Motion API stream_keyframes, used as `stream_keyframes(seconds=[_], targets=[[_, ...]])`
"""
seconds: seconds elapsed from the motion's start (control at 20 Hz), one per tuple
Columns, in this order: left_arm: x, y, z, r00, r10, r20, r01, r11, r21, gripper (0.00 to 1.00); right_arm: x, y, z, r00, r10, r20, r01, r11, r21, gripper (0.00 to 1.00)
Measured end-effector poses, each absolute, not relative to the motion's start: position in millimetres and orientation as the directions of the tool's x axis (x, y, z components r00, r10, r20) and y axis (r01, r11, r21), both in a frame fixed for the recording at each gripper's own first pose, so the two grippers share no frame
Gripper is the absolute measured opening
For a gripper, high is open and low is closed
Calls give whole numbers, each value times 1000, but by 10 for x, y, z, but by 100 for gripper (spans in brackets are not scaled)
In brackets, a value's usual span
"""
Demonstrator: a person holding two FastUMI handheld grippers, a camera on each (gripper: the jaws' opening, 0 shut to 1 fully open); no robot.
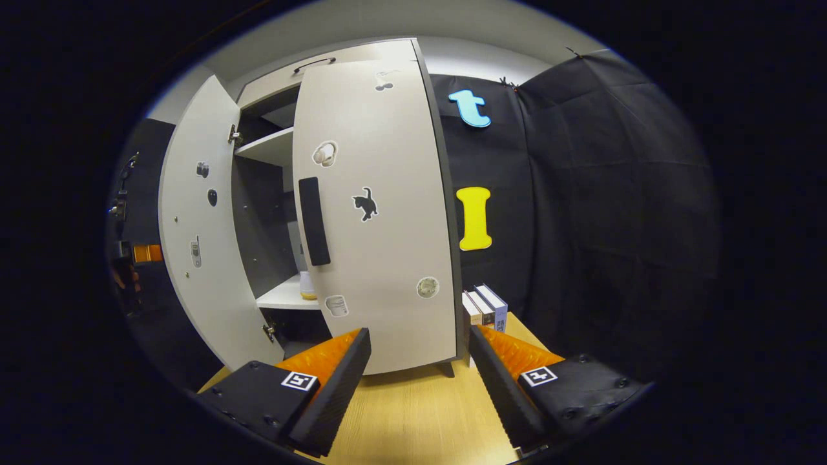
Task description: Grab one shoe with the right hand and put it into the shoe cabinet, grab the other shoe with the left hand and put it into the shoe cabinet; then close the right door with the right hand and the left door with the left hand.
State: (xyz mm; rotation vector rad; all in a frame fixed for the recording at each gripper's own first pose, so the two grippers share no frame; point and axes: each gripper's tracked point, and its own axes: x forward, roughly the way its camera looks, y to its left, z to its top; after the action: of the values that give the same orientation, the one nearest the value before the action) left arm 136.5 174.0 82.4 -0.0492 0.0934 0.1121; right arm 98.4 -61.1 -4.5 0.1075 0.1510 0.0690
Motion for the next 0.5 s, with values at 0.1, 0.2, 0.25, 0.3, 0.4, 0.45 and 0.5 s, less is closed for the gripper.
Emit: stream_keyframes(seconds=[0.1,0.2,0.25,0.3,0.4,0.45,0.5], targets=[[1417,1622,842,989,116,-97,-120,992,-41,89,1024,-688,-81,984,94,-150,-76,990,121,98],[1473,1484,845,988,128,-92,-131,991,-31,89,1057,-777,-172,978,115,-172,-92,986,136,98],[1509,1402,844,987,135,-87,-138,990,-32,89,1071,-822,-206,975,125,-184,-99,984,145,98],[1527,1317,837,985,147,-85,-150,988,-33,89,1073,-877,-197,973,134,-188,-106,982,154,99],[1587,1139,849,986,145,-79,-149,988,-39,89,1137,-1008,-163,973,144,-180,-116,981,158,98],[1601,1059,861,986,148,-73,-151,988,-40,96,1162,-1070,-160,973,148,-174,-122,980,155,98],[1608,973,870,985,155,-70,-157,987,-36,94,1181,-1124,-137,974,155,-168,-130,980,152,98]])
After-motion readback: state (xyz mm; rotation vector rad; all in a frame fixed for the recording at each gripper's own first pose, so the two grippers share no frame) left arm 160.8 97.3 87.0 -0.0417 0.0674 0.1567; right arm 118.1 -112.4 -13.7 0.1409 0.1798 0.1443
